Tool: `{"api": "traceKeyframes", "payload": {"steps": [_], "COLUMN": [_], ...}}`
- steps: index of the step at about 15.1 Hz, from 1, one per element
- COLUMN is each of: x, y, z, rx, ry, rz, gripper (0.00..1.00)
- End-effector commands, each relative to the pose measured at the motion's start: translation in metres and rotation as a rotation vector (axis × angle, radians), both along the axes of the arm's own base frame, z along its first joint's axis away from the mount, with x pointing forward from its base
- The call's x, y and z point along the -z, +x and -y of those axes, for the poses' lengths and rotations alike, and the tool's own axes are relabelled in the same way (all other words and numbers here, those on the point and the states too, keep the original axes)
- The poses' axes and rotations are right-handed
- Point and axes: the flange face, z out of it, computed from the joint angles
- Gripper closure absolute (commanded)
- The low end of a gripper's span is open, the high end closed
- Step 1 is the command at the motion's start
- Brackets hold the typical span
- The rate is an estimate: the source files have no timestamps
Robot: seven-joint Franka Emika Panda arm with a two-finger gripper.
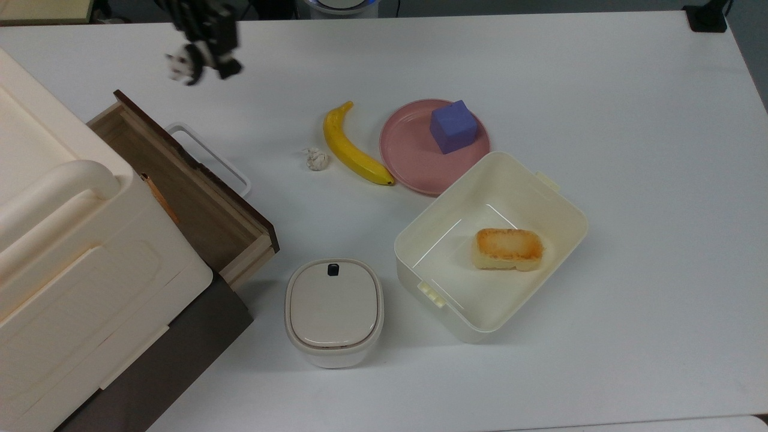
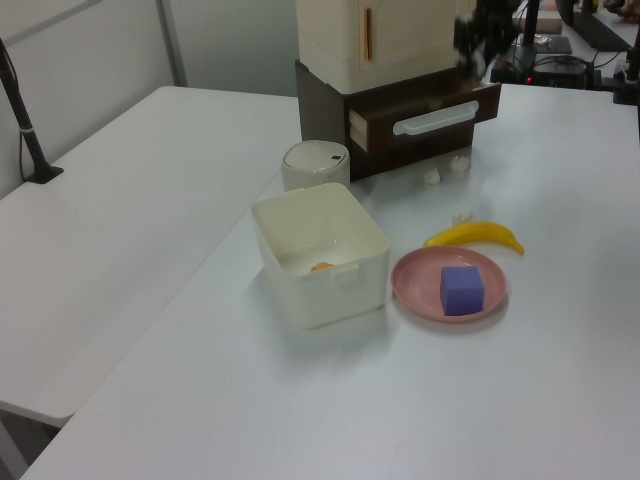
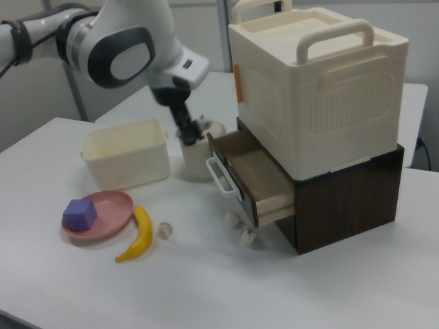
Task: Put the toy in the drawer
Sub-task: 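Carry the held panda toy over the open wooden drawer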
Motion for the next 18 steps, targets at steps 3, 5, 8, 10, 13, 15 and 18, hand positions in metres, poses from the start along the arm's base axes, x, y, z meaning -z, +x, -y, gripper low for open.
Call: {"api": "traceKeyframes", "payload": {"steps": [3,5,8,10,13,15,18], "x": [-0.010,-0.003,0.017,0.018,0.017,0.017,0.017], "y": [0.029,0.041,0.054,0.054,0.053,0.050,0.048], "z": [0.023,0.028,0.032,0.039,0.044,0.054,0.058], "rx": [0.195,0.244,0.267,0.279,0.286,0.310,0.349], "ry": [-0.043,-0.131,-0.167,-0.174,-0.177,-0.170,-0.152], "rz": [0.202,0.253,0.258,0.267,0.276,0.277,0.279], "gripper": [1.00,1.00,1.00,0.98,0.95,0.40,0.00]}}
